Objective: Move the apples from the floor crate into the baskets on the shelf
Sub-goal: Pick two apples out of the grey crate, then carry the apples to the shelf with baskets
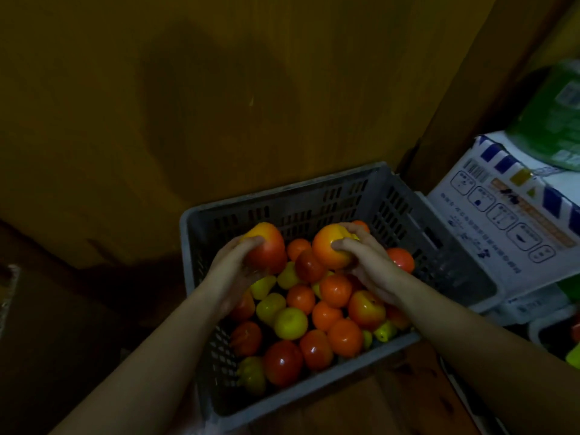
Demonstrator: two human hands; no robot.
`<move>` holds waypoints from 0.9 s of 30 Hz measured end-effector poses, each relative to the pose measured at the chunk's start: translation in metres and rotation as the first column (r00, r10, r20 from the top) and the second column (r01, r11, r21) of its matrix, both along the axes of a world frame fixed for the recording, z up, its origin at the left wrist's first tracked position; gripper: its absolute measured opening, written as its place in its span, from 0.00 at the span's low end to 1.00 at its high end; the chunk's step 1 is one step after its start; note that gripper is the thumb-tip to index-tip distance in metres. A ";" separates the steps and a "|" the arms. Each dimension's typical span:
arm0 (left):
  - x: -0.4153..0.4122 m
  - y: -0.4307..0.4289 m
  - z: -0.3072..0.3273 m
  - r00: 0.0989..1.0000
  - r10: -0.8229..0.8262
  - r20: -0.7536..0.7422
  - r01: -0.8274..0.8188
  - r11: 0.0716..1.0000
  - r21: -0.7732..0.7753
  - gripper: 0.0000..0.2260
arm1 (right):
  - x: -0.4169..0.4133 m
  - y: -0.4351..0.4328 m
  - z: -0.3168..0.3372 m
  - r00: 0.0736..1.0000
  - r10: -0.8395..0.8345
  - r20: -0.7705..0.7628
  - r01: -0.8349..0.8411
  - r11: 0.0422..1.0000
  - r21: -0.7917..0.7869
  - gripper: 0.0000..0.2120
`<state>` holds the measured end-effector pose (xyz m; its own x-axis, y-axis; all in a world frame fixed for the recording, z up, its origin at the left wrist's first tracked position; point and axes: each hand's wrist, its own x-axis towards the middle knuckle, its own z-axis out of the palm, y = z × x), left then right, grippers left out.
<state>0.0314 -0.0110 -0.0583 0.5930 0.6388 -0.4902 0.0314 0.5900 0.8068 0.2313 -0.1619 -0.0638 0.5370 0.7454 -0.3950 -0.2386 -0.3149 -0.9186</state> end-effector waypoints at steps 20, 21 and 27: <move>0.014 0.029 0.047 0.998 -0.062 -0.009 0.063 0.995 0.077 0.11 | 0.025 0.012 0.066 0.994 -0.084 -0.066 0.092 0.988 0.122 0.28; 0.021 0.033 0.065 0.998 -0.056 -0.004 0.056 0.992 0.110 0.16 | 0.030 0.013 0.086 0.995 -0.087 -0.045 0.093 0.986 0.140 0.29; 0.040 0.027 0.241 0.990 -0.139 0.001 0.131 0.935 0.329 0.30 | 0.052 -0.010 0.262 0.967 -0.233 0.105 0.216 0.965 0.148 0.38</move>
